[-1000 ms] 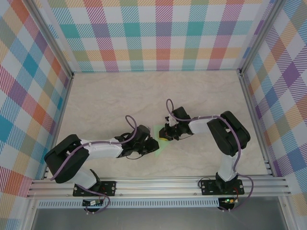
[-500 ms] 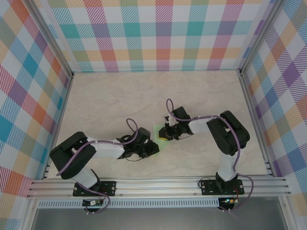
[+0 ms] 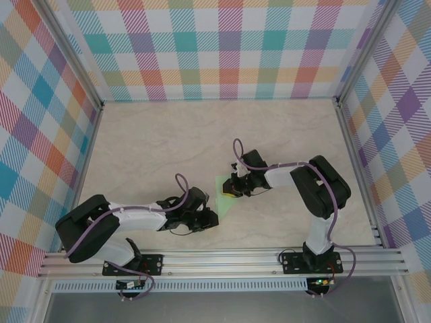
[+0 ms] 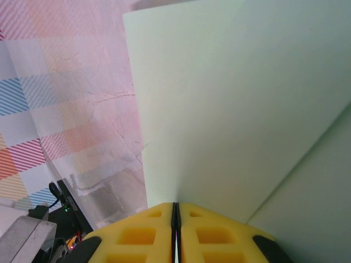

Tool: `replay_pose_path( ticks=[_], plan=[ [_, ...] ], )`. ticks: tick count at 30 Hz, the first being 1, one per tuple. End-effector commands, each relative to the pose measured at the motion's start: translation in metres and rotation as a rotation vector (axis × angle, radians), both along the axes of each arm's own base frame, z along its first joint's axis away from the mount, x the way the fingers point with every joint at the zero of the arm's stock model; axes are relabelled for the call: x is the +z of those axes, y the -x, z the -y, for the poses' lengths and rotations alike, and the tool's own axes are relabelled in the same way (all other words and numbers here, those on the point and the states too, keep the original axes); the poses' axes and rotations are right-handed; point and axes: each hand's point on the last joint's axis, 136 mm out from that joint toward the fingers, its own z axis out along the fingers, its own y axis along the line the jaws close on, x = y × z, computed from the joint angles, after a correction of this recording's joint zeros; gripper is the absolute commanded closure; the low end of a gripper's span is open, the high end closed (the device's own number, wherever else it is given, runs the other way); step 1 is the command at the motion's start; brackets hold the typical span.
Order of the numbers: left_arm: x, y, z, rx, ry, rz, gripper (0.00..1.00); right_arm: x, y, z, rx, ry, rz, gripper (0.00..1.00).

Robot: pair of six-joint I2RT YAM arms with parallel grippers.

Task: Fold a paper plane with a square sheet of paper (pick it up from the middle)
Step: Fourth fold the wing at the center of the table, then turn over the paper at the center of the table.

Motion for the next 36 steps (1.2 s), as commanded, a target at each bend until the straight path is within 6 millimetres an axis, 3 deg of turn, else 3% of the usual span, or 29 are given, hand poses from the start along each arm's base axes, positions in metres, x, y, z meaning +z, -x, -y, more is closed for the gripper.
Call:
replay_pose_path(
  ticks=[1,8,13,17,25,36],
  plan=[
    [0.010,-0.001,-0.018,0.015,-0.071,0.054,0.78,-0.010,0.009,0.014,-0.008,0.082,-0.023,0.87],
    [0.040,-0.046,-0.042,0.188,-0.098,0.171,0.73,0.032,0.001,0.036,-0.068,0.166,0.102,0.70],
    [0.061,-0.073,-0.020,0.149,-0.089,0.210,0.72,0.030,0.005,0.061,-0.139,0.213,0.078,0.63],
    [0.064,-0.087,0.006,0.084,-0.082,0.206,0.72,0.023,0.009,0.066,-0.164,0.225,0.048,0.60],
    [0.037,-0.103,0.021,0.022,-0.193,0.163,0.84,0.008,0.014,0.065,-0.187,0.214,-0.012,0.60],
    [0.000,-0.099,0.007,0.009,-0.326,0.103,0.87,0.002,0.011,0.056,-0.176,0.178,-0.031,0.61]
  ],
)
